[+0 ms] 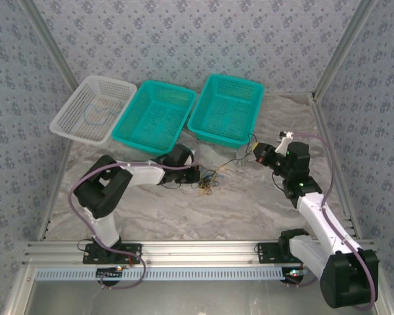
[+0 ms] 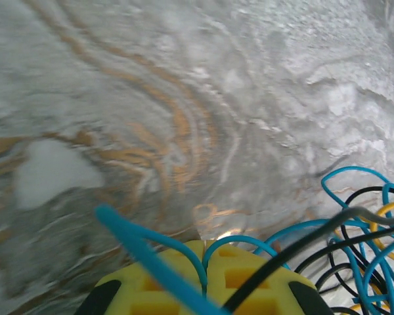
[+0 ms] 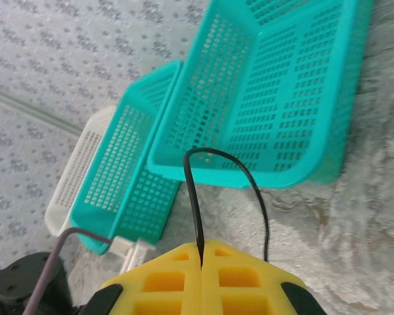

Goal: Untangle the cables

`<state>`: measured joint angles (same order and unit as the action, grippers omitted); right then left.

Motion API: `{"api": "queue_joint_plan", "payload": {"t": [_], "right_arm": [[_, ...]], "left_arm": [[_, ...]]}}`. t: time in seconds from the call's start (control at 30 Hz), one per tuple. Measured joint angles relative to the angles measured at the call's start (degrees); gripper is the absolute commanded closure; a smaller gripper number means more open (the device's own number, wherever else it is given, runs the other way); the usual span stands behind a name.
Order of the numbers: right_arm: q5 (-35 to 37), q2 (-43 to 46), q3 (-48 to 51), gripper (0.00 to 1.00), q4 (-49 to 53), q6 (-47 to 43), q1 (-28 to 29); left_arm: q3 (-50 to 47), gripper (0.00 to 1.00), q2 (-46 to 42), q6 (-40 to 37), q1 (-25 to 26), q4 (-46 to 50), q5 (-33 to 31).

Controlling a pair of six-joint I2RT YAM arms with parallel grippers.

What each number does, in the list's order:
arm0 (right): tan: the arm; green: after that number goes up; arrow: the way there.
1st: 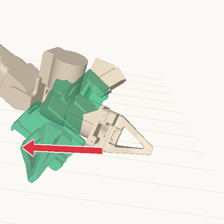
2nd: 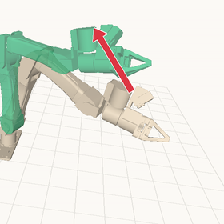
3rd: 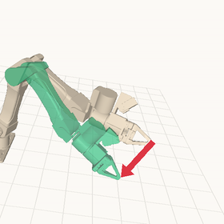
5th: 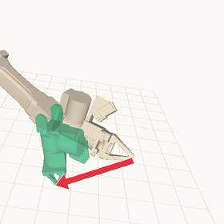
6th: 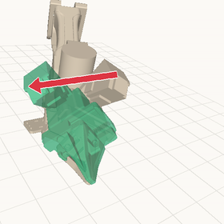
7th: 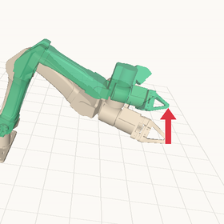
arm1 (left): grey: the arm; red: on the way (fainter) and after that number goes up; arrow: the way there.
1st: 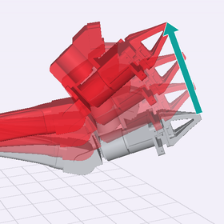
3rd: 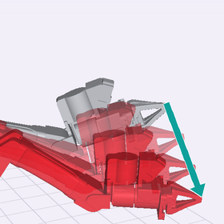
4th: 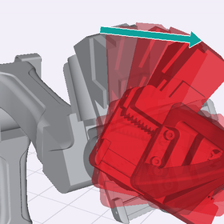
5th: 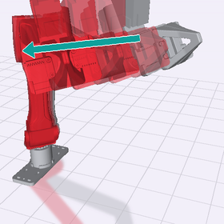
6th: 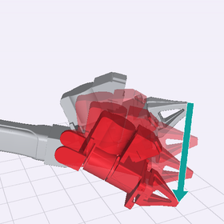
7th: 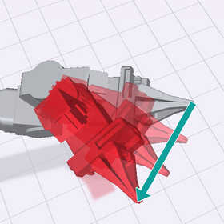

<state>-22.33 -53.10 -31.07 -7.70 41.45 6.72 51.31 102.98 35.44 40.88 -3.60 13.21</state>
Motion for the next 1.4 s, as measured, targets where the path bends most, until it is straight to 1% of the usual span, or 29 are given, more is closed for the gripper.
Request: {"api": "queue_joint_plan", "payload": {"t": [0.3,0.47,0.57,0.73,0.8,0.9,1.0,1.1,1.13,1.2,1.27,1.33,1.4], "right_arm": [[-0.4,0.8,0.7,1.00,2.3,2.3,-5.8],[-0.4,3.1,1.5,1.00,4.2,3.4,-9.5],[-0.5,5.9,1.5,1.00,6.3,3.6,-13.4],[-0.9,11.6,0.4,1.00,11.8,3.4,-22.7],[-1.0,13.1,-1.9,1.00,15.1,2.6,-26.9],[-1.0,14.2,-6.1,1.00,19.3,1.0,-31.5],[0.1,14.7,-10.0,1.00,22.8,-0.1,-35.2],[0.2,14.9,-11.9,1.00,24.1,-0.8,-37.6],[-0.2,14.9,-12.1,1.00,24.0,-0.9,-37.8],[-3.8,14.7,-12.0,1.00,22.4,-0.7,-37.7],[-7.9,13.7,-12.0,1.00,19.7,-0.6,-35.6],[-10.7,12.2,-12.8,1.00,19.4,-2.3,-30.4],[-11.4,10.2,-14.6,1.00,20.7,-6.3,-21.8]], "left_arm": [[-4.5,1.00,-3.6,2.6,-1.4,-1.5,-3.7],[-6.8,1.00,-5.7,3.6,-1.7,-2.2,-5.8],[-7.1,1.00,-6.3,4.0,-2.3,-2.3,-6.9],[-8.3,1.00,-7.1,4.3,-3.1,-2.8,-7.5],[-9.4,1.00,-7.7,4.3,-3.4,-3.3,-7.5],[-10.3,1.00,-8.6,4.3,-3.4,-3.8,-7.9],[-10.4,1.00,-8.8,4.3,-3.4,-4.0,-8.2],[-11.0,0.99,-8.9,4.5,-3.4,-5.1,-8.1],[-11.5,0.93,-9.0,4.5,-3.4,-6.0,-7.7],[-13.3,0.72,-10.1,3.7,-3.4,-8.5,-5.7],[-14.9,0.54,-12.0,2.3,-3.4,-10.7,-3.3],[-15.5,0.39,-14.8,-0.3,-2.9,-12.1,-1.1],[-15.5,0.24,-18.2,-4.0,-1.7,-13.9,0.9]]}}
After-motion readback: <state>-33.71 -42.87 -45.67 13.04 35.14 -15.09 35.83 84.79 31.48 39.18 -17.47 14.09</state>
